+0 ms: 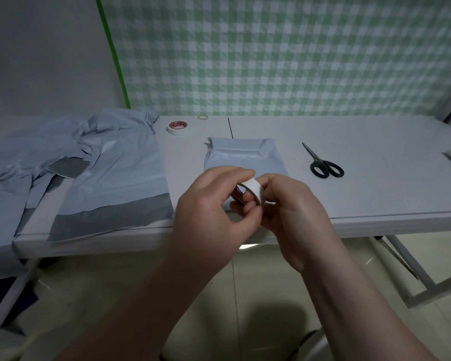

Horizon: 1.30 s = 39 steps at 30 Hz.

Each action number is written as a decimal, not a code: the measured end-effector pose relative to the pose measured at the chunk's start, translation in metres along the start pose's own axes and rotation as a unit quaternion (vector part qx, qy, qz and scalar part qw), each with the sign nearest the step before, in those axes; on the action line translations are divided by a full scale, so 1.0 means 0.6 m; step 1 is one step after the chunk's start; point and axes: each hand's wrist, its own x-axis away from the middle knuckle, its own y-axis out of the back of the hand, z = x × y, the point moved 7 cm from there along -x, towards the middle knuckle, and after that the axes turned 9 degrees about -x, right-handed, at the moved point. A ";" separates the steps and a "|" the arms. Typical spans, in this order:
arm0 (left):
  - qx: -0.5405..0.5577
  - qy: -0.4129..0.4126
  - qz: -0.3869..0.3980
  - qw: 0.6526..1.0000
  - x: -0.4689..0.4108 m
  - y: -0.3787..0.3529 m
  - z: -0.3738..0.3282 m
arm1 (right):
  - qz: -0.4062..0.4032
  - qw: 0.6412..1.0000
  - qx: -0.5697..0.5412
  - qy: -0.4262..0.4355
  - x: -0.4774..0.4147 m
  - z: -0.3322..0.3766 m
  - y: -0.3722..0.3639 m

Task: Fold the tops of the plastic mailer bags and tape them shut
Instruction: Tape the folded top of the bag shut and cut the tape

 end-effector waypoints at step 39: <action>-0.116 0.000 0.092 0.989 -0.027 -0.006 0.026 | 0.038 0.925 0.368 0.088 -0.002 0.024 0.041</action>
